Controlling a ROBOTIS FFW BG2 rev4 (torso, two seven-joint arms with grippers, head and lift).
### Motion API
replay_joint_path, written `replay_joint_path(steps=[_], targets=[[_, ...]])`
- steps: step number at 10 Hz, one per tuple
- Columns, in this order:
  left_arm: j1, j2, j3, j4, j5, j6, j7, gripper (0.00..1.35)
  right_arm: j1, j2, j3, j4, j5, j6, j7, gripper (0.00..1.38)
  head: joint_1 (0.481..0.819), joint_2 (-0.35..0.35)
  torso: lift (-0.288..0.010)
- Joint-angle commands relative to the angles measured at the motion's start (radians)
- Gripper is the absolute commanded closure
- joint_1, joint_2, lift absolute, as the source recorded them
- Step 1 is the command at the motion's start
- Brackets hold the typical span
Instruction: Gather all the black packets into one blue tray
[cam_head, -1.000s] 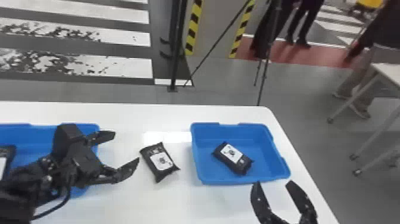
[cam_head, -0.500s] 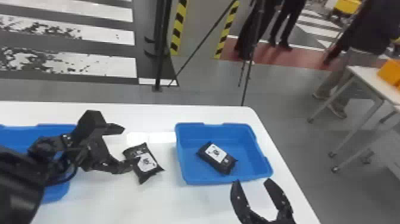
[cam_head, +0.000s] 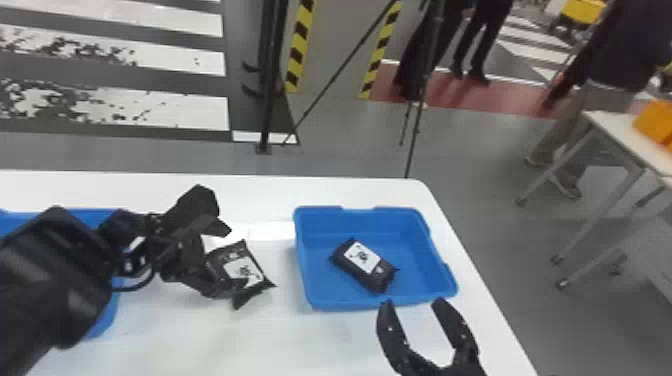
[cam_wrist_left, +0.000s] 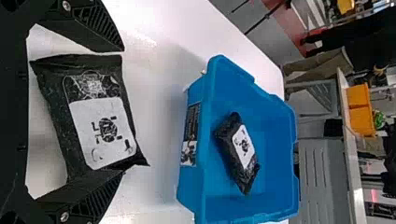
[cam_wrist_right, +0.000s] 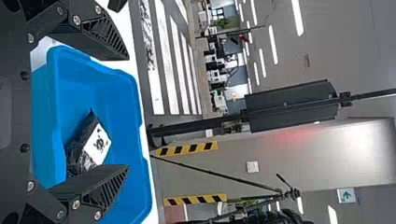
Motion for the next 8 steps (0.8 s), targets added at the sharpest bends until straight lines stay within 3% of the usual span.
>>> replay_joint_path(steps=[1,4,7,8], targets=[[-0.01,-0.003,-0.004,0.029,0.004,0.025,0.007,0.09,-0.003,0.001,0.004,0.006,-0.007,0.0,0.001,0.21,0.695,-0.35,-0.11],[-0.044,-0.014,-0.024,0.147,0.016,-0.034,0.056,0.09,-0.023,0.001,0.016,0.033,-0.033,0.0,0.01,0.21,0.695,-0.344,-0.11],[-0.069,-0.024,-0.138,0.199,0.076,-0.052,0.093,0.09,-0.035,0.001,0.024,0.05,-0.045,0.0,0.01,0.21,0.695,-0.34,-0.11],[-0.074,-0.024,-0.166,0.199,0.074,-0.052,0.099,0.17,-0.035,0.001,0.024,0.05,-0.047,0.0,0.011,0.21,0.695,-0.35,-0.11]])
